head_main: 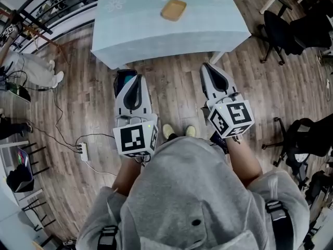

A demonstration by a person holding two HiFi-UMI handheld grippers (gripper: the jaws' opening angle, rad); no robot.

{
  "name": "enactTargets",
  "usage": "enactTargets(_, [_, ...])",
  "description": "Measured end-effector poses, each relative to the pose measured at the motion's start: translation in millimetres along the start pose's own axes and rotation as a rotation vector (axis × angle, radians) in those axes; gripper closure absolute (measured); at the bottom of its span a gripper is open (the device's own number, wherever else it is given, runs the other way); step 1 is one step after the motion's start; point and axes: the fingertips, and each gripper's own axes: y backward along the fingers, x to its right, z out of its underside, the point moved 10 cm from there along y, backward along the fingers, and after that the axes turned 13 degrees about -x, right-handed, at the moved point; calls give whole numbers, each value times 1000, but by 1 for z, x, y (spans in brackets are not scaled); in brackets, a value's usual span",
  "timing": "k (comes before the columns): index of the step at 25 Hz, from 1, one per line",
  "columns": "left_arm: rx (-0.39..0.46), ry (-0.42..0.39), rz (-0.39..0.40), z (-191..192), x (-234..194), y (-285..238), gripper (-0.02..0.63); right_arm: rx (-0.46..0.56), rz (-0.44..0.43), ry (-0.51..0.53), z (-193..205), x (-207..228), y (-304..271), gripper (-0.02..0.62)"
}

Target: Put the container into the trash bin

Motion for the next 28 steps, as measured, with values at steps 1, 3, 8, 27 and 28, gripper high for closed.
enactTargets(1, [1, 0, 5, 0, -3, 0, 588, 1, -4, -5, -1, -2, -3, 568])
enactTargets(3, [3, -2, 18, 1, -10, -1, 588, 5, -9, -13, -1, -8, -9, 568])
enactTargets(8, [5, 0, 46, 7, -22, -9, 588, 6, -1, -4, 0, -16, -22, 568])
enactTargets(27, [11, 6, 58, 11, -28, -20, 588, -15, 6, 9, 5, -12, -36, 568])
enactTargets(28, [10, 6, 55, 11, -29, -23, 588, -16, 4, 10, 5, -11, -39, 568])
